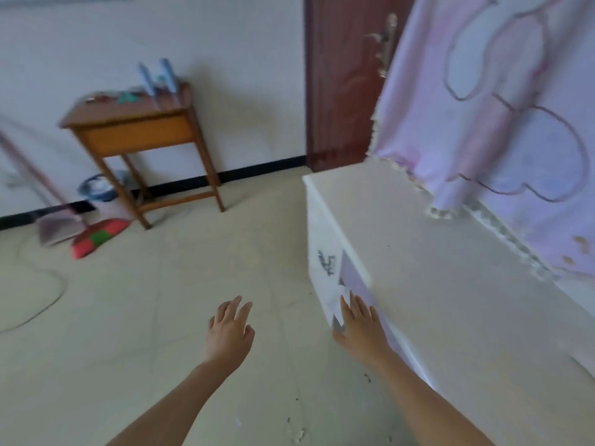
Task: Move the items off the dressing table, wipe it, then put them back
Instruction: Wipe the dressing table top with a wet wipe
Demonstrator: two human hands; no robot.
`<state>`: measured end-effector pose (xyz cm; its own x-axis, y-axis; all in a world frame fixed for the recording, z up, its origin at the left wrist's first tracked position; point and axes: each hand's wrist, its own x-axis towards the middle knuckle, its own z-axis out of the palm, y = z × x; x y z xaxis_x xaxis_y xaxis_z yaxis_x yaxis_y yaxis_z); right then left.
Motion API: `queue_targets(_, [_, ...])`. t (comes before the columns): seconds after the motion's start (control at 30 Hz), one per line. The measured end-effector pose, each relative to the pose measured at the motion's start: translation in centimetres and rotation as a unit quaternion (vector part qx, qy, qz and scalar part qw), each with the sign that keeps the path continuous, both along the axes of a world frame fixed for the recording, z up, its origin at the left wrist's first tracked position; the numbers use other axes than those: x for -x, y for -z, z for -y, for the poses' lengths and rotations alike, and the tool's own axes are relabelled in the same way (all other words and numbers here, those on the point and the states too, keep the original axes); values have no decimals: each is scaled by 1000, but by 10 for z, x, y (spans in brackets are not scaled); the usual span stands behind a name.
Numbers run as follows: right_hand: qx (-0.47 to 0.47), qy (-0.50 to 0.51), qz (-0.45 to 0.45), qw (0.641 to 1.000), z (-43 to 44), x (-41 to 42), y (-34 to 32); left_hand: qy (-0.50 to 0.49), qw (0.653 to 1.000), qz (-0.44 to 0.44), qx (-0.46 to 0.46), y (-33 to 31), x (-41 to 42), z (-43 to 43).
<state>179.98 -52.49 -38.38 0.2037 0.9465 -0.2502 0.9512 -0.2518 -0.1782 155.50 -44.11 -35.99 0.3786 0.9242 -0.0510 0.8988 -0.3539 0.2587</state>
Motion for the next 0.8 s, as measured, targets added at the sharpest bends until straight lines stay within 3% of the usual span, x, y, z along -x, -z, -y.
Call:
queue_targets(0.2, [-73,-132,-23,988,-68,93,-34,-125,991,35,-20,-19,87,-1])
queue_targets(0.4, [-128,-179,-64,973,-109,168,-65,-220,973,61,-36,-31,157,3])
queue_targets(0.8, [-153,-230,-181,944,-192,325,-117,-340,935,80,-63,-48,328,-16])
